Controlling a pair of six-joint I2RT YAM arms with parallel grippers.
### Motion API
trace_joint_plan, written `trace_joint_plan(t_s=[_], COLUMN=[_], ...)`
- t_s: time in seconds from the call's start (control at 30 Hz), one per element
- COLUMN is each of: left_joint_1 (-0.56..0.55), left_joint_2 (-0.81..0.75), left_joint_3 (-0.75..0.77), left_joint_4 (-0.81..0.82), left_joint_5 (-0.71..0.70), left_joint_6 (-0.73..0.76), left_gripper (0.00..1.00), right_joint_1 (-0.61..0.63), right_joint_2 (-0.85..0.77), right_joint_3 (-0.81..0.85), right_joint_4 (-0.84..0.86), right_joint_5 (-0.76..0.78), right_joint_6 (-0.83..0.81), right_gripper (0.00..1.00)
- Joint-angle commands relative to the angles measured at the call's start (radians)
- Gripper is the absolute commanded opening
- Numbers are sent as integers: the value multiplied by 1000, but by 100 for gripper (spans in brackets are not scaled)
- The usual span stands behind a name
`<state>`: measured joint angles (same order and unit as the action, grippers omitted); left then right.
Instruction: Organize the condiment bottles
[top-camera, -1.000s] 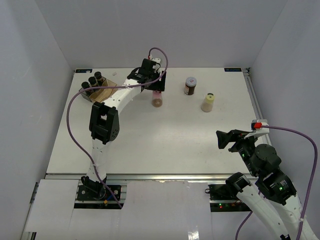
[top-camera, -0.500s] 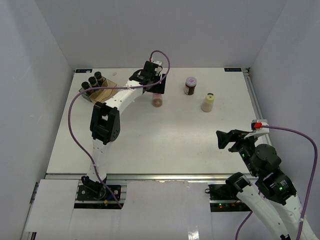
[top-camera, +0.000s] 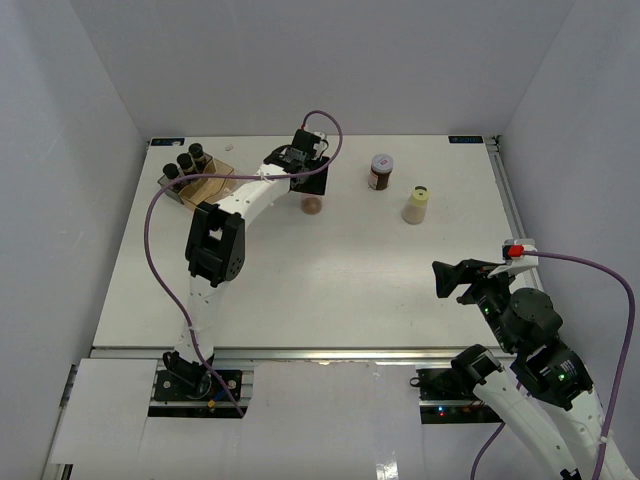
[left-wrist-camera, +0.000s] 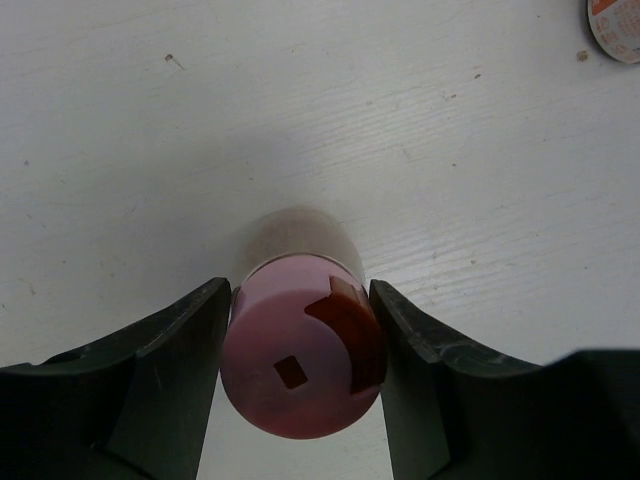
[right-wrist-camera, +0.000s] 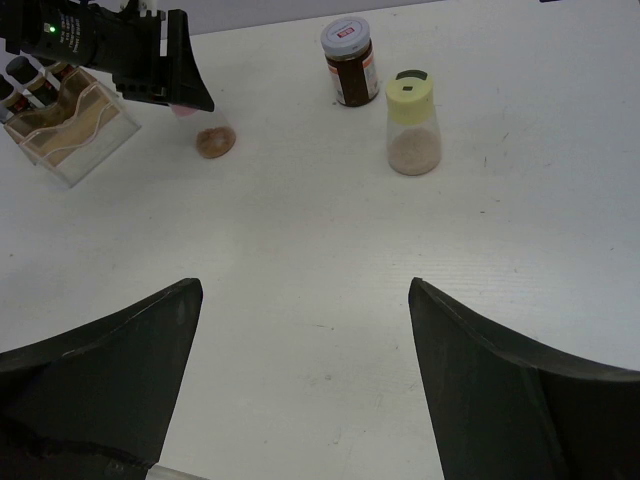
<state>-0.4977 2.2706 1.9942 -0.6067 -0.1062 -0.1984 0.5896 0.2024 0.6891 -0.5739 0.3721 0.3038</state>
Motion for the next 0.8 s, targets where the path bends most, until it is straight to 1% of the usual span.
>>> trace_joint_plan(t_s=[0.0, 0.03, 0.1, 0.13, 0.17, 0.2, 0.23, 0.27, 0.4, 0.47, 0.53, 0.63, 0.77], left_joint_1=[-8, -8, -8, -8, -8, -8, -8, -8, -5, 7, 28, 100, 247], left_joint_2=[-20, -20, -22, -22, -20, -20, -20, -23, -55, -91, -130, -196, -243], left_joint_3=[33, 32, 35, 38, 42, 55, 64, 76, 121, 161, 184, 195, 184], left_joint_4=[-6, -9, -14, -19, -31, -41, -60, -75, -139, -172, -188, -195, -205], left_joint_5=[-11, -16, -27, -27, -33, -37, -45, -61, -136, -184, -199, -212, -159], left_joint_6=[-10, -9, -13, -13, -16, -19, -22, -28, -39, -38, -36, -36, -62], left_gripper=[58, 51, 33, 33, 24, 18, 4, 0, 0, 0, 0, 0, 0], right_joint_1=[2, 2, 0, 1, 1, 2, 1, 2, 1, 1, 1, 1, 1], right_joint_2=[-8, -9, -14, -15, -17, -18, -18, -17, -19, -21, -23, -25, -29], right_joint_3=[2, 1, 3, 1, 1, 1, 1, 2, 4, 0, 1, 3, 3], right_joint_4=[32, 32, 32, 32, 32, 32, 31, 30, 28, 29, 28, 25, 25], right_joint_5=[18, 19, 19, 19, 19, 20, 21, 21, 26, 28, 27, 24, 23], right_joint_6=[-14, -15, -14, -14, -14, -14, -14, -14, -12, -11, -9, -8, -6], right_gripper=[90, 90, 90, 90, 90, 90, 90, 90, 90, 90, 90, 90, 90])
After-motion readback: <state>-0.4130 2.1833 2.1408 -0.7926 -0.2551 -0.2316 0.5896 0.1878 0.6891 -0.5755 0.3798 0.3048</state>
